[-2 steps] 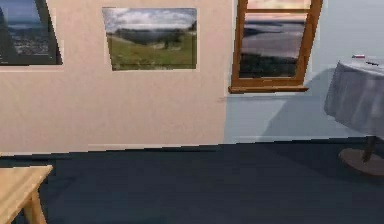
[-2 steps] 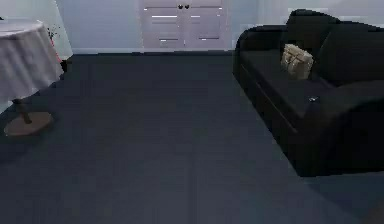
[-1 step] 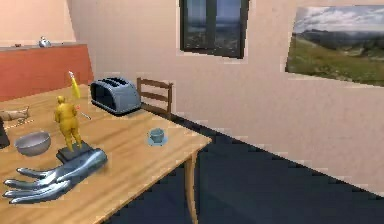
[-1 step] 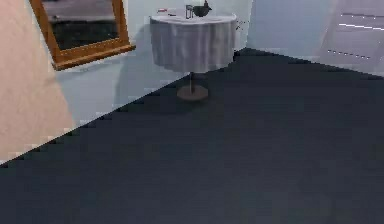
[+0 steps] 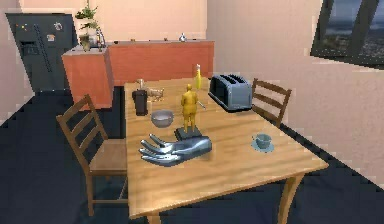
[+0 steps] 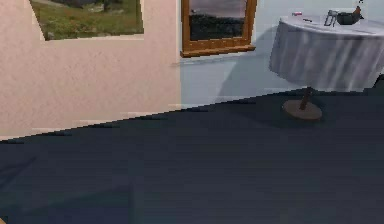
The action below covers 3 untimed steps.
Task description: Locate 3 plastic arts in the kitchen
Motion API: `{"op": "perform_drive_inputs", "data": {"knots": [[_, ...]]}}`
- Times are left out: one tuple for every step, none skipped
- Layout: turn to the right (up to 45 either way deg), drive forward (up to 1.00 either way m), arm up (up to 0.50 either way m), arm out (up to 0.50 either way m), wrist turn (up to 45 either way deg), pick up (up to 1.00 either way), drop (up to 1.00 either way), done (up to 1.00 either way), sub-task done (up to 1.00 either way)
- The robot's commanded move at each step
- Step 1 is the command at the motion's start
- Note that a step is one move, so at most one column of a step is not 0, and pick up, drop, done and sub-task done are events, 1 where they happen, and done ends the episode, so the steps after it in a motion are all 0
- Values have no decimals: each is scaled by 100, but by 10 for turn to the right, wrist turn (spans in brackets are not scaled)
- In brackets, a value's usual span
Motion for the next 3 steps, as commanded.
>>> {"op": "perform_drive_inputs", "data": {"knots": [[0,0,0,0,0,0,0,0,100],[450,0,0,0,0,0,0,0,0],[180,0,0,0,0,0,0,0,0]]}}
